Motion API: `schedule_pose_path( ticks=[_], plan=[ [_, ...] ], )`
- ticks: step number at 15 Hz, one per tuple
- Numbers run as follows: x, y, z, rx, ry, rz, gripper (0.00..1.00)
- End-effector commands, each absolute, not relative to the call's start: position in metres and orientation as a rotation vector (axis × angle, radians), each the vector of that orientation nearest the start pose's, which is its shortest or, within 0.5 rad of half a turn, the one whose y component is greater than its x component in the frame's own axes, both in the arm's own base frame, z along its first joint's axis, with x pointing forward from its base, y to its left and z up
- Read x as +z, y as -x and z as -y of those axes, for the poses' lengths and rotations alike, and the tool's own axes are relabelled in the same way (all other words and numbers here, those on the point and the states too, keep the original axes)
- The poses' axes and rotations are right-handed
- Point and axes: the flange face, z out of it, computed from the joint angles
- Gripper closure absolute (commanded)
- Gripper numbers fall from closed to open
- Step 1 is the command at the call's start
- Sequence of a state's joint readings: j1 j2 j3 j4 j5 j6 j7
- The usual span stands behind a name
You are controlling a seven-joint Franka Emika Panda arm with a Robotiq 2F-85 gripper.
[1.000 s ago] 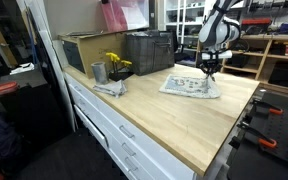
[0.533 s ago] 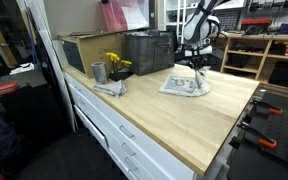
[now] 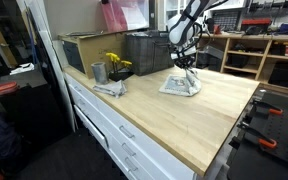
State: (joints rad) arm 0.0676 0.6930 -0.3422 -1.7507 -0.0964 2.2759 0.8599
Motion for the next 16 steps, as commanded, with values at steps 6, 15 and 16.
schedule_pose_path(
  ticks=[6, 15, 16],
  plan=[
    [0.174, -0.684, 0.097, 0.043, 3.230, -1.599, 0.99],
    [0.176, -0.728, 0.100, -0.082, 3.099, -1.916, 0.70],
    [0.174, -0.729, 0.101, -0.089, 3.088, -1.944, 0.63]
  ],
)
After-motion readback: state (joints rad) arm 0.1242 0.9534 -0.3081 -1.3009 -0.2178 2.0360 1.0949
